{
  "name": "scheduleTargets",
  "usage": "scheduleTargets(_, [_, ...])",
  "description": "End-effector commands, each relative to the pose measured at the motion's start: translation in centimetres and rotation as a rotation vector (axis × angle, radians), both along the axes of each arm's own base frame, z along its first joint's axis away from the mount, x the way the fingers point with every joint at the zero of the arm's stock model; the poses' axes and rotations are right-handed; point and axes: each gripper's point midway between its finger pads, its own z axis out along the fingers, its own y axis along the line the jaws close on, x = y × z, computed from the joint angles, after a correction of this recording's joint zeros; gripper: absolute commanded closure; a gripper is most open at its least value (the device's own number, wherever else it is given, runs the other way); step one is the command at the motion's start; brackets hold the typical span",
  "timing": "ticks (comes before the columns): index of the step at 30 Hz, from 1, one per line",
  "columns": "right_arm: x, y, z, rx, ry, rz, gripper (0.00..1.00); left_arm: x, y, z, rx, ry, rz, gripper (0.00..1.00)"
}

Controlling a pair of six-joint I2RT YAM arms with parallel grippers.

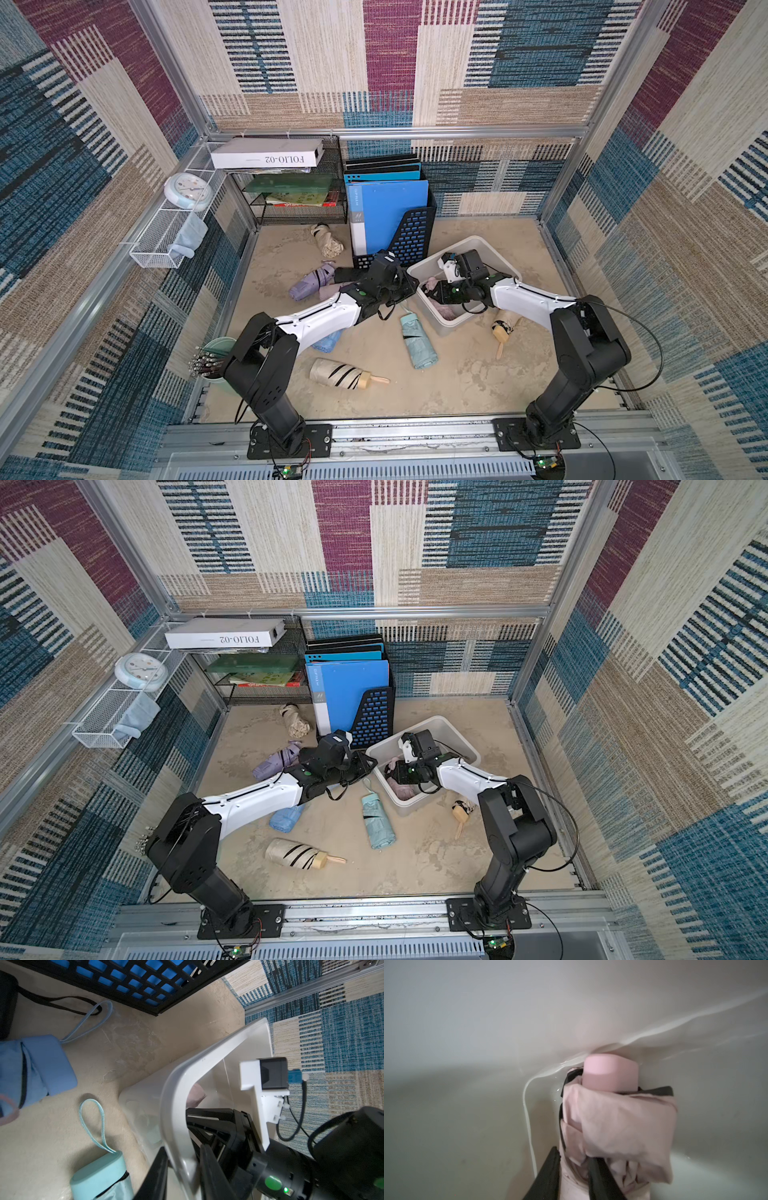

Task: Put the umbrella into the storage box
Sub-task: Move the storage box to the center of the board.

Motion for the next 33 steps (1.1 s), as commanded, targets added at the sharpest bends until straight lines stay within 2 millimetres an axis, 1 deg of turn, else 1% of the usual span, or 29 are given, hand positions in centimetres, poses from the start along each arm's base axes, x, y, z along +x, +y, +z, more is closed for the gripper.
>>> scheduleTargets(1, [0.7,-0.5,2.4,-0.008,-0.056,-0.017,0.59,-0.4,-0.8,0.2,0.022,-0.028,-0.078,0.79])
scheduleTargets(3, [0.7,-0.6,4.6,0.001,-0.089,-0.012,0.50,-0.3,-0.8,0.2,0.030,-0.033,-0.082,0.79])
scheduleTargets(4, [0.8,-0.9,5.5,-0.002,-0.105,-0.015,0.48,-0.3,-0.8,0.2,0.037,-0.035,-0.086,0.80])
scheduleTargets(6, [0.9,-1.7,6.4,-0.025,-0.120,-0.048,0.47,-0.2,-0.9,0.2,0.049,-0.041,-0.094,0.80])
scheduleTargets(7, [1.0,-2.2,6.3,-0.039,-0.123,-0.079,0.47,-0.2,-0.9,0.2,0.055,-0.042,-0.100,0.81])
scheduleTargets(10, [2.1,-3.6,5.0,-0.082,-0.123,-0.169,0.53,-0.2,-1.0,0.2,0.063,-0.046,-0.110,0.82])
scheduleTargets(13, [3.3,-3.9,3.6,-0.085,-0.092,-0.234,0.60,-0.2,-1.1,0.0,0.072,-0.044,-0.121,0.83])
scheduleTargets(17, [4.5,-3.8,2.8,-0.056,-0.093,-0.293,0.66,-0.2,-1.1,0.0,0.087,-0.046,-0.131,0.84])
scheduleTargets(20, [4.8,-2.9,1.5,-0.026,-0.060,-0.276,0.67,-0.2,-1.2,0.0,0.095,-0.051,-0.141,0.84])
scheduleTargets(23, [4.3,-2.3,0.2,-0.016,-0.021,-0.248,0.69,-0.2,-1.3,-0.2,0.108,-0.051,-0.155,0.85])
scheduleTargets(30, [1.4,-1.1,-1.7,-0.006,0.038,-0.166,0.71,0.3,-1.7,-0.5,0.120,-0.058,-0.172,0.85])
scheduleTargets(33, [0.6,-0.5,-1.8,0.008,0.049,-0.136,0.72,0.7,-2.0,-0.4,0.125,-0.071,-0.176,0.85])
